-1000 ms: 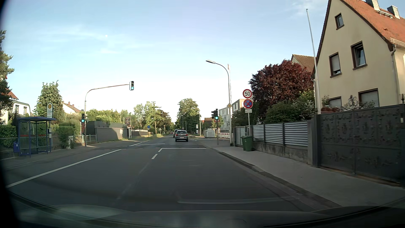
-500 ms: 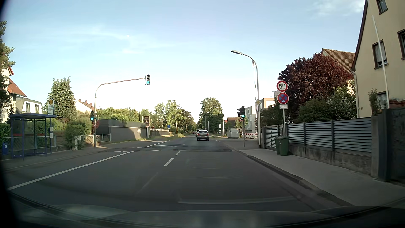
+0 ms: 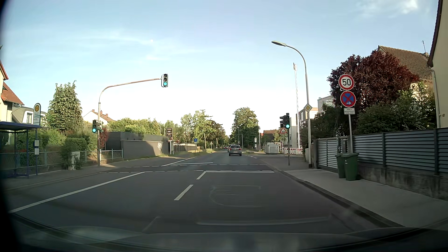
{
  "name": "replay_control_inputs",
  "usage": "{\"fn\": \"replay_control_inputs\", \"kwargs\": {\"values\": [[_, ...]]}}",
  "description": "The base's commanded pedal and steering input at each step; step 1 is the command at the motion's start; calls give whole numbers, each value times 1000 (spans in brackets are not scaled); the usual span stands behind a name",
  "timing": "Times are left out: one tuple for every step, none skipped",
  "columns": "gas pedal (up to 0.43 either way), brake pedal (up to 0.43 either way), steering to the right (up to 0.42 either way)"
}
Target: Follow the waypoints while adhering to traffic rules and regulations
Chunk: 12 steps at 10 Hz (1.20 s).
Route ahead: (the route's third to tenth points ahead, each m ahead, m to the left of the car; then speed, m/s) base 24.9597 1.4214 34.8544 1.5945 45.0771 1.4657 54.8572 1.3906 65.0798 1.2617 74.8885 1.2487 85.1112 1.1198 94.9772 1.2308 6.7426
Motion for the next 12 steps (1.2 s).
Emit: {"fn": "replay_control_inputs", "kwargs": {"values": [[268, 30, -34], [268, 30, -11], [268, 30, -2], [268, 30, -2], [280, 30, -1], [280, 30, -1], [280, 30, 0], [280, 30, 0], [280, 30, 0], [280, 30, -1], [280, 30, 0], [280, 30, 0]]}}
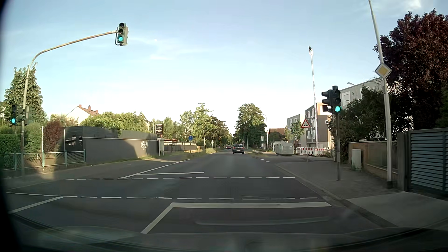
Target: Follow the waypoints while adhering to traffic rules and regulations
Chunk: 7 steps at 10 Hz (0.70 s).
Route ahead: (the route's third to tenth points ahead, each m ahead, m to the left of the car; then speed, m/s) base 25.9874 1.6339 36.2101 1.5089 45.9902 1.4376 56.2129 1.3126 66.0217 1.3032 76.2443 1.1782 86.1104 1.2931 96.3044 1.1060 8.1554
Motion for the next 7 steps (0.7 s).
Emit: {"fn": "replay_control_inputs", "kwargs": {"values": [[280, 30, 0], [280, 30, 0], [280, 30, 0], [280, 30, 0], [280, 30, 0], [280, 30, 0], [280, 30, 0]]}}
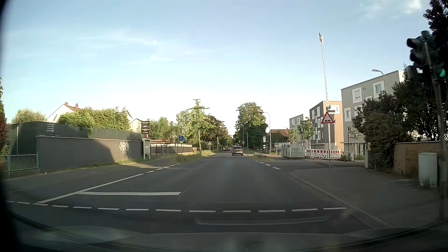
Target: Follow the waypoints while adhering to traffic rules and regulations
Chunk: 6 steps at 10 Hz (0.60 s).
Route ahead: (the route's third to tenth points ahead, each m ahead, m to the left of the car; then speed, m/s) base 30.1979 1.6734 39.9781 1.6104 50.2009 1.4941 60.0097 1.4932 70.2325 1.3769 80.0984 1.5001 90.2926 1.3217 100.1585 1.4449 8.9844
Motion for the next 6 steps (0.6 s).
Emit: {"fn": "replay_control_inputs", "kwargs": {"values": [[280, 30, 0], [280, 30, 0], [280, 30, 0], [280, 30, 0], [280, 30, 0], [280, 30, 0]]}}
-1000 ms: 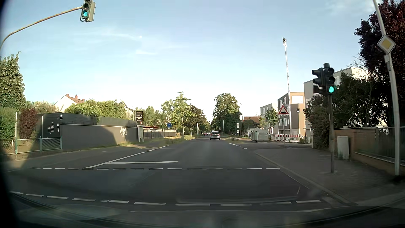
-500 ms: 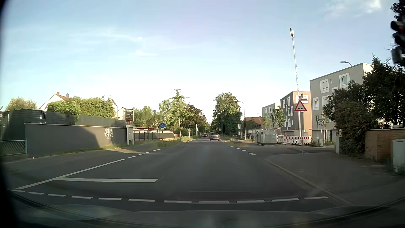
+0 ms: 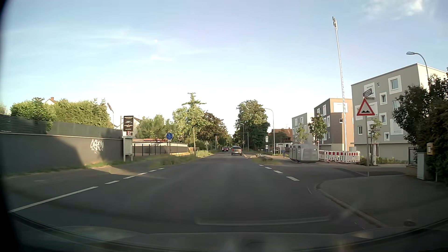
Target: Follow the waypoints while adhering to traffic rules and regulations
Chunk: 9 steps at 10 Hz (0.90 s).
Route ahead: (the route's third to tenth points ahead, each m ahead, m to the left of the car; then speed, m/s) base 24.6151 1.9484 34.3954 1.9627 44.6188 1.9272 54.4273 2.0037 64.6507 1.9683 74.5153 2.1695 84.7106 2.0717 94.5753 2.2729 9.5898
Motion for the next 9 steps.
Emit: {"fn": "replay_control_inputs", "kwargs": {"values": [[268, 30, 0], [268, 30, 0], [268, 30, 0], [268, 30, 0], [268, 30, 0], [268, 30, 0], [248, 30, 0], [240, 30, 0], [189, 30, 0]]}}
